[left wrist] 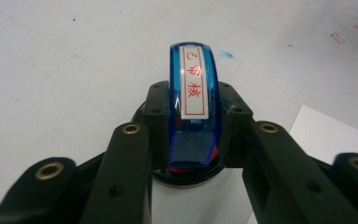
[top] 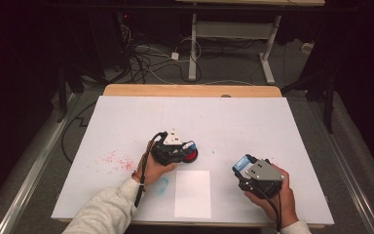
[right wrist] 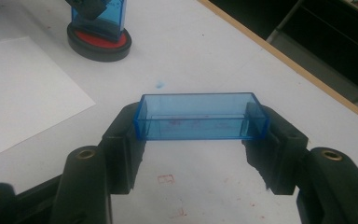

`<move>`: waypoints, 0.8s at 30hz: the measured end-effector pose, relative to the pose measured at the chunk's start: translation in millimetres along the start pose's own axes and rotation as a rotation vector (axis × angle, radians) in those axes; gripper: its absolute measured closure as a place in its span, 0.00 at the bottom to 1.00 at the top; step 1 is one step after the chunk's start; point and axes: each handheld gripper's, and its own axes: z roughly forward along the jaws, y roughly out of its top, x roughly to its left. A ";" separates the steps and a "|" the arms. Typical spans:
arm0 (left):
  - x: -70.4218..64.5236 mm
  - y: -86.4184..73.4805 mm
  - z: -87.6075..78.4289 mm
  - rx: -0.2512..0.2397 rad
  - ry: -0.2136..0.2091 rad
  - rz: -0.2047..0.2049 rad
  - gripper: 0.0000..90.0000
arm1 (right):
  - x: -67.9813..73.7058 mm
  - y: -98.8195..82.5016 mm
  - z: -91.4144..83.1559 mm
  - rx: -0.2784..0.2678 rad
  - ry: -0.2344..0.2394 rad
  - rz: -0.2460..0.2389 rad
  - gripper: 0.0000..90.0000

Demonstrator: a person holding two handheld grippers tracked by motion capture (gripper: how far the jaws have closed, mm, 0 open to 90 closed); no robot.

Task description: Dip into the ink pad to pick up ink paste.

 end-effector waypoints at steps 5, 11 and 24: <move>-0.3 -0.6 0.4 -0.007 -0.009 -0.025 0.76 | 1.0 0.3 0.3 0.001 0.002 -0.002 0.45; -2.6 -0.2 1.6 -0.009 -0.017 -0.014 0.76 | 0.3 -0.4 0.7 0.006 0.001 -0.001 0.45; -4.8 -0.5 3.4 0.011 0.002 0.014 0.76 | 0.2 0.1 -0.2 0.003 0.003 -0.003 0.45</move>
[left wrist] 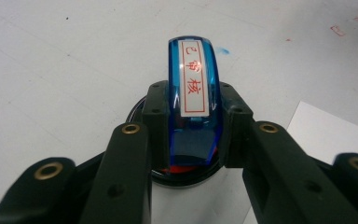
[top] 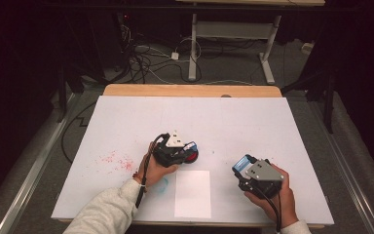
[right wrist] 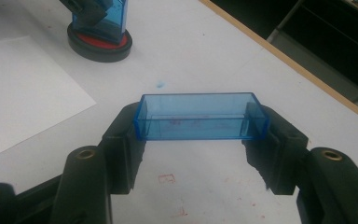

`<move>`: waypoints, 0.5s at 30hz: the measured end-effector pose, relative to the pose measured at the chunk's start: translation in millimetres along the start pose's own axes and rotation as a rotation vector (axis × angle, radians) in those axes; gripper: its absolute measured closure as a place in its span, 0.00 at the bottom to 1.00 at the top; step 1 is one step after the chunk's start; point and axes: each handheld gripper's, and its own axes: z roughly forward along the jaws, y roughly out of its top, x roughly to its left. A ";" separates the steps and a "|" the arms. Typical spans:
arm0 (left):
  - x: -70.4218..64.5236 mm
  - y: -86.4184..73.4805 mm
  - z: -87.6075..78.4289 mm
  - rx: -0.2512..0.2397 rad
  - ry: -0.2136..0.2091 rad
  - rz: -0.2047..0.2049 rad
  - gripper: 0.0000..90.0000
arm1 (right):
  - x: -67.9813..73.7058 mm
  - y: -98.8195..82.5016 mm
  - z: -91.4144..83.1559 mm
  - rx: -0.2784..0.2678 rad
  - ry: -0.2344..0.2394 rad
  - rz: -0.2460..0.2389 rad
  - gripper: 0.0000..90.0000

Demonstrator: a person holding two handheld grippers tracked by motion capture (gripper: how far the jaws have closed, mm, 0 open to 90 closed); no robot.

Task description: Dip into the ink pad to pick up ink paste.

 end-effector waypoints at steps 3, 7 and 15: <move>0.2 -0.4 0.5 0.001 -0.002 -0.002 0.76 | 0.4 0.0 0.1 0.000 0.001 0.000 0.45; 2.4 -1.5 0.9 0.000 -0.016 -0.019 0.76 | 0.9 0.1 0.1 -0.001 0.003 0.001 0.45; 2.2 -1.4 1.4 0.008 -0.016 -0.015 0.75 | 0.3 -0.1 0.3 0.002 -0.005 0.003 0.45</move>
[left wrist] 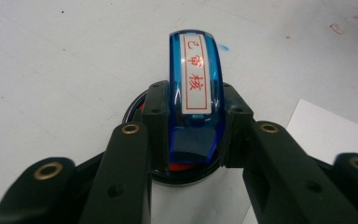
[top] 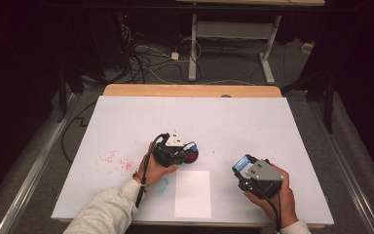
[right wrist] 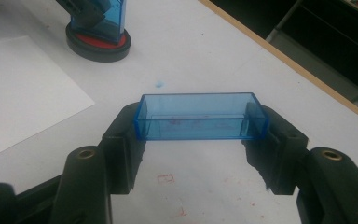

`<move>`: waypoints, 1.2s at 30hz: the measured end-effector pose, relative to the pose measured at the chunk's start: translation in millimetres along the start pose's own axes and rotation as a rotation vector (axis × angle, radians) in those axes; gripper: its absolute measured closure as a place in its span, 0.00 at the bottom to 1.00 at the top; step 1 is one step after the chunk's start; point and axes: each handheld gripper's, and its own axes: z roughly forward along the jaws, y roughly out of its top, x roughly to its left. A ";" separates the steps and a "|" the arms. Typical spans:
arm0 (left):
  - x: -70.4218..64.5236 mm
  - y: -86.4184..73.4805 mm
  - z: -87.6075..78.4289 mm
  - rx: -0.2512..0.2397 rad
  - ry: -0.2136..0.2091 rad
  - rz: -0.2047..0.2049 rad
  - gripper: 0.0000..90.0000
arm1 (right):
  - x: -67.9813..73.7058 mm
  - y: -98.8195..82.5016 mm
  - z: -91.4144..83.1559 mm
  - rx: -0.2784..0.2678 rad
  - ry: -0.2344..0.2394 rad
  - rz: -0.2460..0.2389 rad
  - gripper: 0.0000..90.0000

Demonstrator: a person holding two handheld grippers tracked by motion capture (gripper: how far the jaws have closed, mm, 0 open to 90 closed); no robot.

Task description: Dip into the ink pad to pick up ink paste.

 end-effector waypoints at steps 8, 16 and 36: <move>-2.9 5.9 -11.3 -0.052 0.003 0.002 0.75 | -1.0 0.5 -1.6 -0.010 0.000 -0.003 0.45; -4.0 14.9 -36.8 -0.134 -0.016 0.001 0.75 | -0.6 1.3 -2.8 -0.019 -0.004 -0.002 0.45; 3.7 15.6 -63.4 -0.196 -0.018 -0.031 0.75 | -3.2 0.8 0.1 -0.020 0.004 0.010 0.45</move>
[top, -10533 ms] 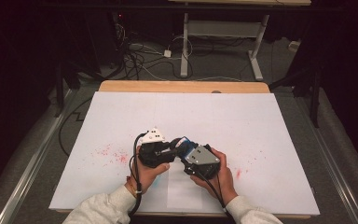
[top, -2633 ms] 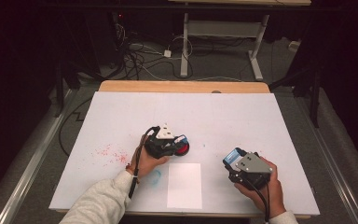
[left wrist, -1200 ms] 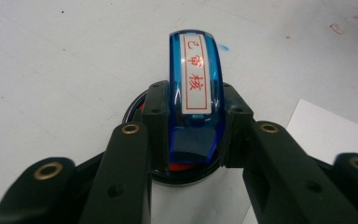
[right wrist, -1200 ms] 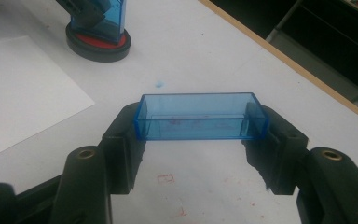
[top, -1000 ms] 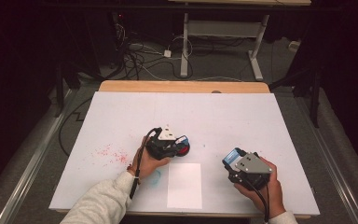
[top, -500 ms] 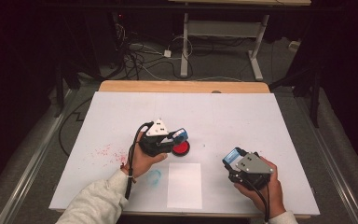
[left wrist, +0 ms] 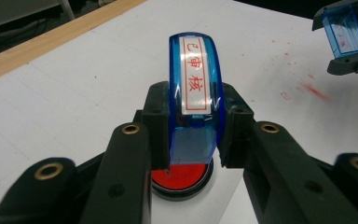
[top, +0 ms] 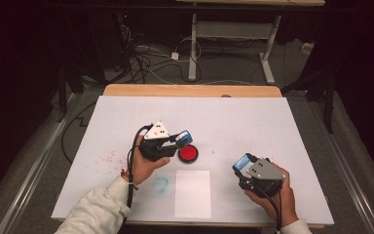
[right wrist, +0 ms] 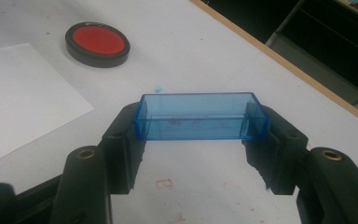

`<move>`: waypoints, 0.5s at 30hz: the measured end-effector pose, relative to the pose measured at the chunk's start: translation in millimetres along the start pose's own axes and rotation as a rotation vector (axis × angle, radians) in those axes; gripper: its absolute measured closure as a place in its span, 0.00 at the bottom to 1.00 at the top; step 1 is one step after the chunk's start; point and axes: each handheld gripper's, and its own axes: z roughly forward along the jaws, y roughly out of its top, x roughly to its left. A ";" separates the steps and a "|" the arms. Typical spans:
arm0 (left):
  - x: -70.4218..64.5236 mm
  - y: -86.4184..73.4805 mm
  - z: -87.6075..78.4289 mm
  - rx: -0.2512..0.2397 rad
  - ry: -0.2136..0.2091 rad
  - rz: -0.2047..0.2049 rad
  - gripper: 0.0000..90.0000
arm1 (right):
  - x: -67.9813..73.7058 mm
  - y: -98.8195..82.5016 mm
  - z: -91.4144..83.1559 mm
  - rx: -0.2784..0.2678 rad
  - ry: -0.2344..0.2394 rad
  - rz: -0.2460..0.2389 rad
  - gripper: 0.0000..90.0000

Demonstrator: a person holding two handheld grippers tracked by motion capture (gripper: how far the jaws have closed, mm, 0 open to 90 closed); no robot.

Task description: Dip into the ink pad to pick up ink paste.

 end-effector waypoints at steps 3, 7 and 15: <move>1.4 -0.2 -3.4 -0.008 -0.001 -0.006 0.75 | 0.1 0.0 0.3 0.002 0.000 0.002 0.45; 2.0 -0.4 -6.2 -0.016 -0.007 -0.010 0.75 | 0.2 -0.2 0.9 0.003 0.000 0.001 0.45; -0.6 -1.3 -12.4 -0.024 -0.010 -0.011 0.75 | 0.5 0.4 3.3 0.004 0.010 0.002 0.45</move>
